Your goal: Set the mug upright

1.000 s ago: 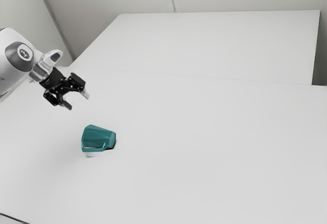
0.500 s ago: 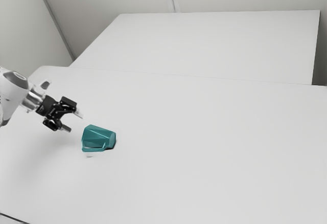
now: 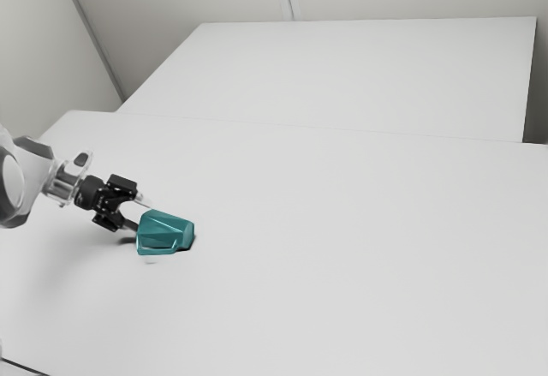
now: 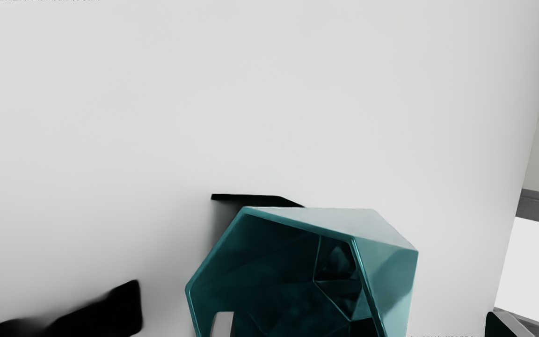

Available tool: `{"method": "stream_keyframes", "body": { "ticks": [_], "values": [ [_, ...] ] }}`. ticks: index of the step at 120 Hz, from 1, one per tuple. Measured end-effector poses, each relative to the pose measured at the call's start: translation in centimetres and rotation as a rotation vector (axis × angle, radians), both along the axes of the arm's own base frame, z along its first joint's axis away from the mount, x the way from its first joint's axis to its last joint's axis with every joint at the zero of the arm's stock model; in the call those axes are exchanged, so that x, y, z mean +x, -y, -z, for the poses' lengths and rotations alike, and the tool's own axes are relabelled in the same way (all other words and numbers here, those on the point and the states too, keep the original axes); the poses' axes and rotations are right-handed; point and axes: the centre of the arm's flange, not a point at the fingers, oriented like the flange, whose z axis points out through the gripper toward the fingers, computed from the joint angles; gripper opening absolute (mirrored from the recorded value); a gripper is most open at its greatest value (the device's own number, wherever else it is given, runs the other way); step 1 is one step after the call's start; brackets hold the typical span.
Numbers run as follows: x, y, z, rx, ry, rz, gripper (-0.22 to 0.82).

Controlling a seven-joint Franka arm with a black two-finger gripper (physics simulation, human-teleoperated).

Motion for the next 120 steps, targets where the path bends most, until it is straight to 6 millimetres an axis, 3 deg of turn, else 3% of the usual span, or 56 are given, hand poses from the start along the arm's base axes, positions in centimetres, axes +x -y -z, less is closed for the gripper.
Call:
{"method": "stream_keyframes", "body": {
  "ticks": [47,72,120],
  "values": [
    [1.0,2.5,1.0,-0.054,0.082,0.061,0.51],
    [0.1,3.7,0.9,-0.077,0.111,0.078,0.48],
    [-0.4,2.9,1.2,-0.066,0.142,0.082,-0.03]
  ]
}}
